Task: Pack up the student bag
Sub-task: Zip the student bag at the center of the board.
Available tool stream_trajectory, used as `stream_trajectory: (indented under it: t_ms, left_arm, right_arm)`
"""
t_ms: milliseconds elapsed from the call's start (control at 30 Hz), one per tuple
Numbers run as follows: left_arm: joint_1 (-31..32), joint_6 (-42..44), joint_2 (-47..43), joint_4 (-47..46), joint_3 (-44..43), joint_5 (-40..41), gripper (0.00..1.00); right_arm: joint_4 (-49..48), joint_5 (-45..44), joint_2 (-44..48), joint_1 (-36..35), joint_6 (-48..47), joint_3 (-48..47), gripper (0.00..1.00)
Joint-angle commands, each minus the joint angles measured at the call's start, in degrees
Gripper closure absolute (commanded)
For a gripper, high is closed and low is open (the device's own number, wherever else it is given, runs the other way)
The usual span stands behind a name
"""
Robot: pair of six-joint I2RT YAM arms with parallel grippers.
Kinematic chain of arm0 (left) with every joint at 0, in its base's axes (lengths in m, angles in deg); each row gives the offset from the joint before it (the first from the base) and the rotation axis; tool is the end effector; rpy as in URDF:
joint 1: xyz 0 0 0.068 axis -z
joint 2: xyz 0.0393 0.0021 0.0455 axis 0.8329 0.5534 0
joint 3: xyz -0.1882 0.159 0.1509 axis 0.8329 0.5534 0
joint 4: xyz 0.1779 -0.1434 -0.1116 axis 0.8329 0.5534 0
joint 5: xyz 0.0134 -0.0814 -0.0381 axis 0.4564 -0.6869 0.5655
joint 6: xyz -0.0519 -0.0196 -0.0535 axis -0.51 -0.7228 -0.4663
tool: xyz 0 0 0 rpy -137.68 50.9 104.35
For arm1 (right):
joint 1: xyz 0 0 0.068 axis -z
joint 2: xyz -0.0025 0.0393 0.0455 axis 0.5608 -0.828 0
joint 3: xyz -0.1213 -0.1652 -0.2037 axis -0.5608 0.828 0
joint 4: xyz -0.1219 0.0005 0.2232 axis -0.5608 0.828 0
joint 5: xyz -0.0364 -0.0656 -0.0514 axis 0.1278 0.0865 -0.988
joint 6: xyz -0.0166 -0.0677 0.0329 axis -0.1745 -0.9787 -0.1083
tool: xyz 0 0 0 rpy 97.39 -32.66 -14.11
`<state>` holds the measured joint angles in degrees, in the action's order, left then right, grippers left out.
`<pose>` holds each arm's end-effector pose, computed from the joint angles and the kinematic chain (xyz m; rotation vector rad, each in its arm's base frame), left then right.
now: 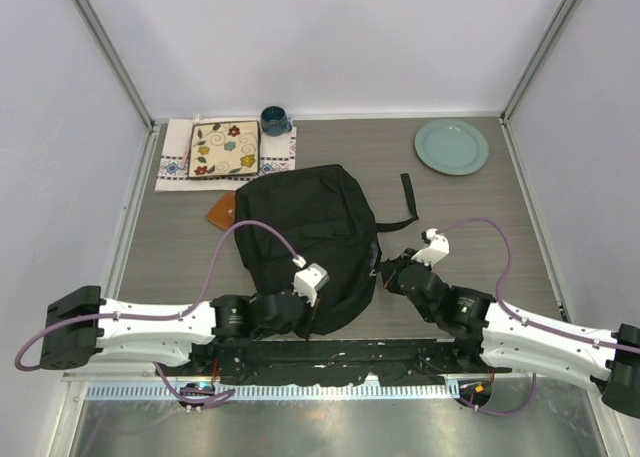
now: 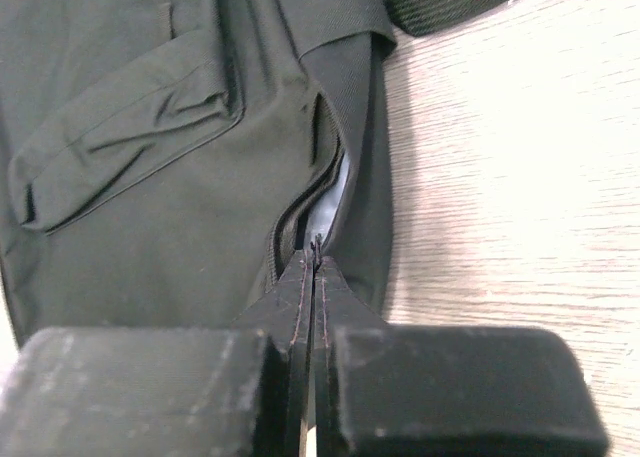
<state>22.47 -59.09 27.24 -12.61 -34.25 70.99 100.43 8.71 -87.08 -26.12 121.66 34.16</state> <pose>0.0596 -0.2121 0.1913 0.6632 2.2067 -0.8326 0.1115 0.1161 0.1976 0.3331 2.0480 0.6095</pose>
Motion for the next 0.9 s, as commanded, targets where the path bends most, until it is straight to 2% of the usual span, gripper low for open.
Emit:
stream_trajectory:
  t_ms: [0, 100, 133, 200, 233, 333, 433, 600, 767, 867]
  left_arm:
    - [1.4, -3.4, -4.2, 7.1, 2.6, -2.1, 1.0]
    - [1.4, -4.1, -7.8, 7.4, 3.6, -0.6, 0.97]
    - [1.4, -4.2, -9.2, 7.3, 3.3, 1.1, 0.8]
    - [1.4, -4.0, -9.8, 7.4, 2.4, 2.8, 0.59]
    - [1.4, -2.9, -9.7, 7.2, 0.7, 4.2, 0.43]
    - [1.4, -0.4, -8.0, 5.2, -3.9, 6.3, 0.29]
    - [1.3, 4.3, -3.3, 2.1, -9.0, 7.5, 0.19]
    - [1.3, 11.3, 9.8, -1.4, -17.2, 7.6, 0.17]
    - [1.3, 12.3, 20.6, -3.9, -22.2, 5.3, 0.19]
    - [1.3, 11.5, 24.9, -5.0, -23.0, 6.7, 0.23]
  right_arm:
    - [-2.6, -6.0, -1.5, 2.2, -3.9, -2.9, 0.99]
    - [-5.5, -3.7, -1.7, 2.2, -4.8, -2.3, 0.99]
    - [-6.3, -1.8, -1.6, 2.2, -4.9, -2.1, 0.99]
    - [-7.2, 0.2, -1.5, 2.2, -4.8, -1.5, 0.99]
    - [-7.4, 1.6, -1.4, 2.2, -4.8, -1.4, 0.99]
    - [-7.5, 3.7, -1.2, 2.1, -4.5, -0.7, 0.99]
    - [-6.6, 4.7, -0.8, 2.1, -4.2, -0.5, 0.99]
    - [-5.1, 3.7, 0.9, 2.1, -4.8, -0.7, 0.99]
    - [-4.2, 3.2, 1.6, 2.1, -5.5, -1.8, 0.99]
    - [-4.1, 2.8, 1.5, 2.1, -5.7, -2.1, 0.99]
